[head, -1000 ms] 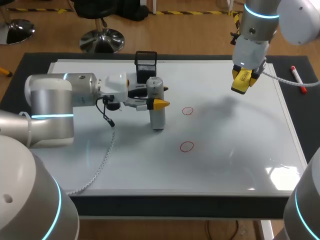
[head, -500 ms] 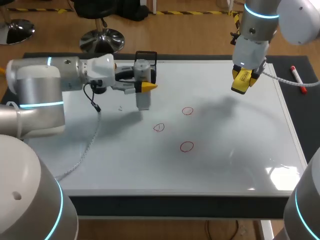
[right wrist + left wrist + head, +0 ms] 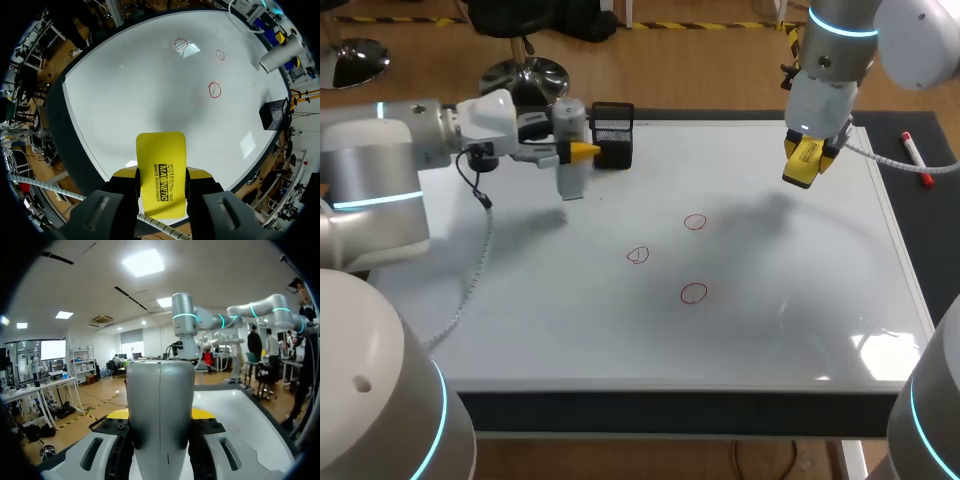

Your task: Pick up the inspection probe, press it on each red-marked spot on the whiteboard one by one, put down the probe, pick up the eraser, and wipe off all the red marks.

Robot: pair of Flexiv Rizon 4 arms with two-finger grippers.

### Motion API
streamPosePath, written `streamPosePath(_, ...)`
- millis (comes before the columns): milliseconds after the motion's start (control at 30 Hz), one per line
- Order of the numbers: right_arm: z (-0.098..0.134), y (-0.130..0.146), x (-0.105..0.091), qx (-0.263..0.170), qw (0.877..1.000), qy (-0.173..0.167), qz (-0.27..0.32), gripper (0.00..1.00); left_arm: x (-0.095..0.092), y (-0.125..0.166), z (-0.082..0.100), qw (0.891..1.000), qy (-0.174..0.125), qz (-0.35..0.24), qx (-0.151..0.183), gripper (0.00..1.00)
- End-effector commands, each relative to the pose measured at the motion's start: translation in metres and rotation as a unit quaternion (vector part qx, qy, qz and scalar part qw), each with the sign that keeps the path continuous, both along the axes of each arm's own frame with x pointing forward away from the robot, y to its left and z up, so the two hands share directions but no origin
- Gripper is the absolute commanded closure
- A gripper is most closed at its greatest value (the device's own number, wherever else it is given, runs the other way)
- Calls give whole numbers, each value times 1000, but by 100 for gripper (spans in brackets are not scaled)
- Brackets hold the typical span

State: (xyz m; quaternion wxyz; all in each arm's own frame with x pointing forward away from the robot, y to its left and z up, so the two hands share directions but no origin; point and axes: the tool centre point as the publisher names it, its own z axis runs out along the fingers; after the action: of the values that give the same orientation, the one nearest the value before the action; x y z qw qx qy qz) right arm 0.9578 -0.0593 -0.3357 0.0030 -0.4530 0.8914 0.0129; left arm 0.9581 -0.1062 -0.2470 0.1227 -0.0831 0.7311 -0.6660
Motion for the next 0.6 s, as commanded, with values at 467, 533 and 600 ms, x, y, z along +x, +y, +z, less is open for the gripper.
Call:
streamPosePath(467, 1, 0, 1, -2, 1000, 1, 1, 100, 23, 55, -1, 997, 9, 81, -14, 100)
streamPosePath(533, 1, 0, 1, -2, 1000, 1, 1, 100, 24, 58, -1, 996, 9, 86, -17, 100)
streamPosePath(600, 1, 0, 1, -2, 1000, 1, 1, 100, 25, 59, -1, 996, 9, 90, -17, 100)
